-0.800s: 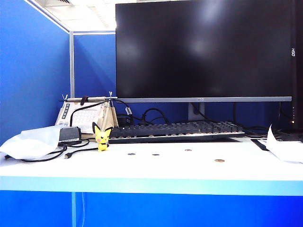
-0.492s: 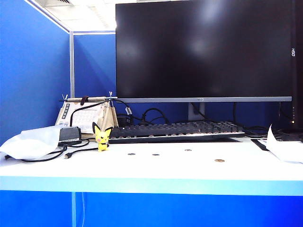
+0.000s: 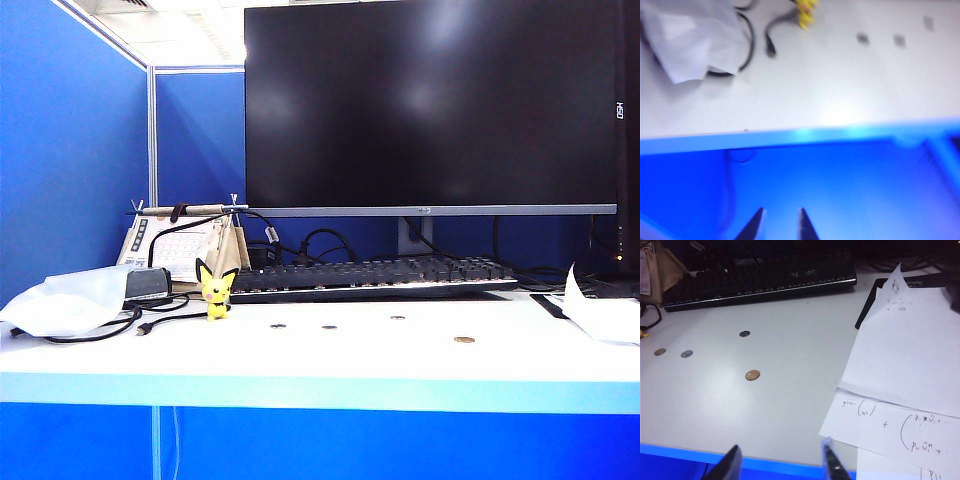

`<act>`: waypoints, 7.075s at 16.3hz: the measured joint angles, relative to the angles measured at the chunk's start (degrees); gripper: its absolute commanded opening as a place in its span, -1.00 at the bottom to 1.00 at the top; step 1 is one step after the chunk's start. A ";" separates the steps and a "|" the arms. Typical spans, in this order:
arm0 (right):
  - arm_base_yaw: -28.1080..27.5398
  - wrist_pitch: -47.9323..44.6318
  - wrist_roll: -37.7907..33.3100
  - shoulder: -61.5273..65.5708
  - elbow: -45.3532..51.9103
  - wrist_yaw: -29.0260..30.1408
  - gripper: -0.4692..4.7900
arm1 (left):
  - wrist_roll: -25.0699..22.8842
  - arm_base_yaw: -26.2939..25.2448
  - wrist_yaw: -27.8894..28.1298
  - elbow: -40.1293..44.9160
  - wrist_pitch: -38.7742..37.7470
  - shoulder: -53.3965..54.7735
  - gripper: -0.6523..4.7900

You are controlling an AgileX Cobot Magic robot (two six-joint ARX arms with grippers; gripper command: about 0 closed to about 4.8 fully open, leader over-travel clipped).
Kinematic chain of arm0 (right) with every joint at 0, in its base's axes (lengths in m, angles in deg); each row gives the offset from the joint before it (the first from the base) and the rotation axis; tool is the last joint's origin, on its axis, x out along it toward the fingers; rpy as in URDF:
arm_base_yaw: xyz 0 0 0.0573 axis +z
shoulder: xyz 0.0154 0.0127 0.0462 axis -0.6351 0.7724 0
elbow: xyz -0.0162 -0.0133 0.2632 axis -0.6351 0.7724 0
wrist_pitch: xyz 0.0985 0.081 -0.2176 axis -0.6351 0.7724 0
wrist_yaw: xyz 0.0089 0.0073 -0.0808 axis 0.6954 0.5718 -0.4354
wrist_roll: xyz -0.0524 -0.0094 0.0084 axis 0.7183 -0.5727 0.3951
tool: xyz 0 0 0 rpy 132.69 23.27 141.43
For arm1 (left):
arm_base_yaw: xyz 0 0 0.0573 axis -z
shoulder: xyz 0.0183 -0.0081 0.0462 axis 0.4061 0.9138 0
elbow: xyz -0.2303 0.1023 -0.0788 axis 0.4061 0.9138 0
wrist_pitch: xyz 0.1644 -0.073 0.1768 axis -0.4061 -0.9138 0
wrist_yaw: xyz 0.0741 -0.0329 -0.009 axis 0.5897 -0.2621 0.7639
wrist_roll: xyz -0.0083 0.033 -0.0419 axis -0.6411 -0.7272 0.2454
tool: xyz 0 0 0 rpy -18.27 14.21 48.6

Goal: Pick up the doll and place it on the similarly colored coin.

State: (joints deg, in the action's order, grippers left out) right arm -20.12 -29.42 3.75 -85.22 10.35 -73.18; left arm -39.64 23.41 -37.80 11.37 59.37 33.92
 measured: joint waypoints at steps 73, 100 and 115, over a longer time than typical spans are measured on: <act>-0.11 -26.62 5.18 58.12 -25.64 32.55 -0.02 | -13.09 -33.53 -48.81 -29.38 52.76 72.08 1.00; -0.37 -14.58 8.85 53.92 -24.94 38.77 -0.02 | -14.45 -33.33 -47.76 -61.77 43.58 103.91 1.00; -0.37 -14.67 9.14 53.92 -24.94 38.77 -0.02 | -14.71 -31.19 -47.34 -62.16 47.76 105.96 -0.04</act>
State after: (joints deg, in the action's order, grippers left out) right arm -20.49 -44.09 12.88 -31.30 -14.59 -34.41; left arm -54.35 -7.78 -85.14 -50.79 107.12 139.88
